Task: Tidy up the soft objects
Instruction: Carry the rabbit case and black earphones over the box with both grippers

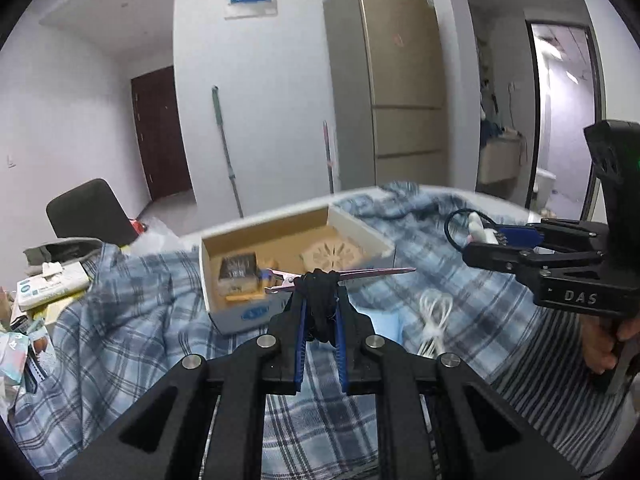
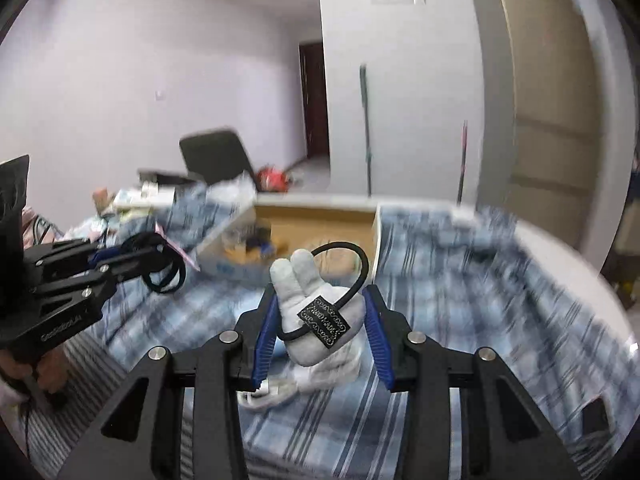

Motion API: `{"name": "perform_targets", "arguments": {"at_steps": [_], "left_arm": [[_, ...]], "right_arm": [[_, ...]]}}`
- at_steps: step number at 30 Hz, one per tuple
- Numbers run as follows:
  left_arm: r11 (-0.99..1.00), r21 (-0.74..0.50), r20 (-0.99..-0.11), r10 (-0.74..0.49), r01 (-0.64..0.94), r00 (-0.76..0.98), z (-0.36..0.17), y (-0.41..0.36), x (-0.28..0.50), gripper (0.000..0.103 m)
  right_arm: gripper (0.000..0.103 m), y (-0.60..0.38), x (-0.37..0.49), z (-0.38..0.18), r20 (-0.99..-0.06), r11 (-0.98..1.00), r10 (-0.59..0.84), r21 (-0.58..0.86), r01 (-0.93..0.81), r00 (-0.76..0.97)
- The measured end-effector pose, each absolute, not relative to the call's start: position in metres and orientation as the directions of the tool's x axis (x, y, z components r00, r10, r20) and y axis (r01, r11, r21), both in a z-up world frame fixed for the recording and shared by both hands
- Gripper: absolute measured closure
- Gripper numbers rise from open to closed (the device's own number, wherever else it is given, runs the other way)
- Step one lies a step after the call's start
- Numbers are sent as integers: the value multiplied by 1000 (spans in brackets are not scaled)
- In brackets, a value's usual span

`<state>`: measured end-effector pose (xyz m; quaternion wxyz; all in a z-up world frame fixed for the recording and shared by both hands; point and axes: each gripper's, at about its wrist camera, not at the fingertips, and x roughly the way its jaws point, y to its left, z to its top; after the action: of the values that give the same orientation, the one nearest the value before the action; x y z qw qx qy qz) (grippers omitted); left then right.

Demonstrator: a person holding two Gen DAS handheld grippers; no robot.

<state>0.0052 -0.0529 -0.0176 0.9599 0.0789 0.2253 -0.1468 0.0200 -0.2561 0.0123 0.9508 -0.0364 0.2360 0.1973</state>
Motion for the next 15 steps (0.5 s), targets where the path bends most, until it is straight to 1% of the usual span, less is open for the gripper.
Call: {"name": "perform_targets", "arguments": {"at_steps": [3, 7, 10, 12, 15], "left_arm": [[953, 64, -406, -247, 297, 880, 7, -50, 0, 90], [966, 80, -301, -213, 248, 929, 46, -50, 0, 90], [978, 70, -275, -172, 198, 946, 73, -48, 8, 90], [981, 44, -247, -175, 191, 953, 91, -45, 14, 90], [984, 38, -222, -161, 173, 962, 109, -45, 23, 90]], "right_arm": [[63, -249, 18, 42, -385, 924, 352, -7, -383, 853], [63, -240, 23, 76, -294, 929, 350, -14, -370, 889], [63, -232, 33, 100, -237, 927, 353, -39, -372, 905], [63, -229, 42, 115, -206, 934, 341, -37, -355, 917], [63, -226, 57, 131, -168, 947, 311, -30, -320, 935]]}}
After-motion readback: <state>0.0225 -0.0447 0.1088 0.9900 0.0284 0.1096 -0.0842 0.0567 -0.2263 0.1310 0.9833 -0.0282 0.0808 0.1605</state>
